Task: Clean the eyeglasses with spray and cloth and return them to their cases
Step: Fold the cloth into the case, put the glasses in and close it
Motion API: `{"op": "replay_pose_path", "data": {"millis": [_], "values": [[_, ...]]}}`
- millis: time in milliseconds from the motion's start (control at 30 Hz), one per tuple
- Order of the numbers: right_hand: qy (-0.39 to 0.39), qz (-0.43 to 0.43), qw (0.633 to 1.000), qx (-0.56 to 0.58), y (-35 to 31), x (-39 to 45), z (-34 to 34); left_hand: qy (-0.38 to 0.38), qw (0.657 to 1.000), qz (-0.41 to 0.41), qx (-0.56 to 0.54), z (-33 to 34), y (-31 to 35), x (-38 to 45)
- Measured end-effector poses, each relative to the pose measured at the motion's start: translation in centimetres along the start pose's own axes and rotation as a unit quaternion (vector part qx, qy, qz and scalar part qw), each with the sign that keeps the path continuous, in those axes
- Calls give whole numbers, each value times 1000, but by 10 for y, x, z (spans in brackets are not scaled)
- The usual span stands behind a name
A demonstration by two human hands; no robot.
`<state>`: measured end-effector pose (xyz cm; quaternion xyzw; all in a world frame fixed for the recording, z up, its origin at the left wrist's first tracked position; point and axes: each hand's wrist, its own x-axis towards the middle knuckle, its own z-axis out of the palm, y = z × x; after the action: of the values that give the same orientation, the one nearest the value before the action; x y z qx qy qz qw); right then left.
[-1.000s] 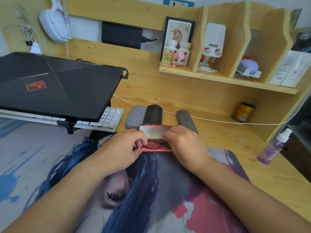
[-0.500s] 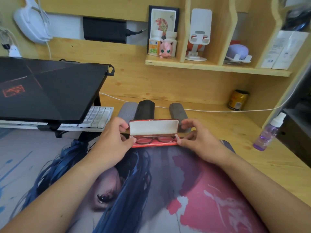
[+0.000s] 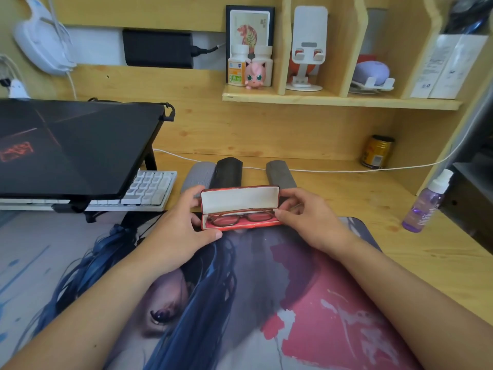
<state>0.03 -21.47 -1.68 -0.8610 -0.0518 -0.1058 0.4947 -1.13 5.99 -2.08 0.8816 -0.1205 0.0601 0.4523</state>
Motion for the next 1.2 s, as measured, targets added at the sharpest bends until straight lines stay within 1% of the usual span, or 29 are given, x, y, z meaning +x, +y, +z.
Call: {"op": "replay_pose_path", "data": {"millis": [167, 233, 333, 400, 467, 533, 733, 800, 867, 967, 1100, 1167, 1200], "values": [[-11, -1, 1000, 10, -3, -6, -4, -1, 1000, 5, 8, 0, -5, 4], [-20, -22, 999, -29, -5, -10, -9, -4, 1000, 14, 9, -2, -6, 4], [-103, -52, 989, -93, -6, -13, -15, -10, 1000, 18, -8, -5, -3, 4], [-123, -67, 983, -122, -7, -14, -13, -17, 999, 25, -16, -7, -1, 3], [-102, -87, 980, -146, -8, -14, -12, -23, 999, 36, -15, -8, 0, 2], [-78, -103, 981, -143, -7, -15, -12, -27, 999, 39, -24, -9, 0, 0], [-54, -141, 984, -97, 1, -19, -11, -26, 998, 52, -16, -10, 0, -3], [-34, -166, 980, -104, 3, -19, -11, -16, 999, 49, -13, -11, 2, -4], [-33, -176, 977, -118, 4, -19, -12, -15, 999, 37, 1, -12, 2, -5], [-69, -178, 973, -129, 3, -22, -13, -40, 998, 55, 19, -12, 1, -5], [-131, -151, 966, -165, -8, -27, -11, -60, 995, 65, 42, -8, 3, -6], [-150, -159, 955, -202, -18, -33, -13, -68, 995, 71, 15, -9, 5, -7], [-158, -163, 949, -220, -26, -37, -15, -73, 994, 77, -25, -10, 7, -8]]}}
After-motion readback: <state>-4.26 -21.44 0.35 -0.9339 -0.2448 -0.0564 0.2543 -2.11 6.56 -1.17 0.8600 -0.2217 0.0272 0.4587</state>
